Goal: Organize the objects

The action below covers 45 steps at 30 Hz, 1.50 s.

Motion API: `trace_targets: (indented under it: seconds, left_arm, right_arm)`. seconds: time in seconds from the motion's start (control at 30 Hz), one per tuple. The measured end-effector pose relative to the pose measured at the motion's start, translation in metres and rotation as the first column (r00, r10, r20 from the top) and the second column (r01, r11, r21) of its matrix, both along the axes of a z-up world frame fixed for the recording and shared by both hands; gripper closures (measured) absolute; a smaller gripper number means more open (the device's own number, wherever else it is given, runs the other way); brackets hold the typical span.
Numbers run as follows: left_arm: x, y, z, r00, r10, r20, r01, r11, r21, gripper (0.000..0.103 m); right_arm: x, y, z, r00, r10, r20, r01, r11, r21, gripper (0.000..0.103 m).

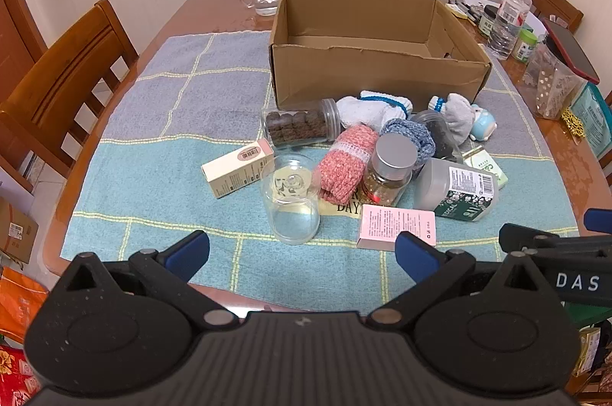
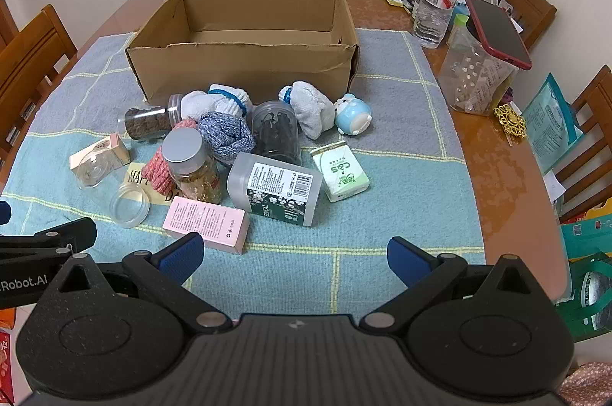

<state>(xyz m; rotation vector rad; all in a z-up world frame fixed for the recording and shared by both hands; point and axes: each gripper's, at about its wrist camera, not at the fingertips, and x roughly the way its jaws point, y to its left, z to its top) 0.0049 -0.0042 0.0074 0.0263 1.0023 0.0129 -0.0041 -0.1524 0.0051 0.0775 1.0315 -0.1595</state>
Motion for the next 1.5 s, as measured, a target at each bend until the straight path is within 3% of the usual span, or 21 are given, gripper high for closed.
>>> trace_targets:
  seconds: [1.5]
  left_arm:
    - [0.0,-0.006,0.009,1.0,0.009,0.018,-0.009,1.0,-0.01,0.001]
  right_arm:
    - [0.001,-0.009,0.006,0.999,0.011,0.045,-0.011,1.0,-0.015,0.0]
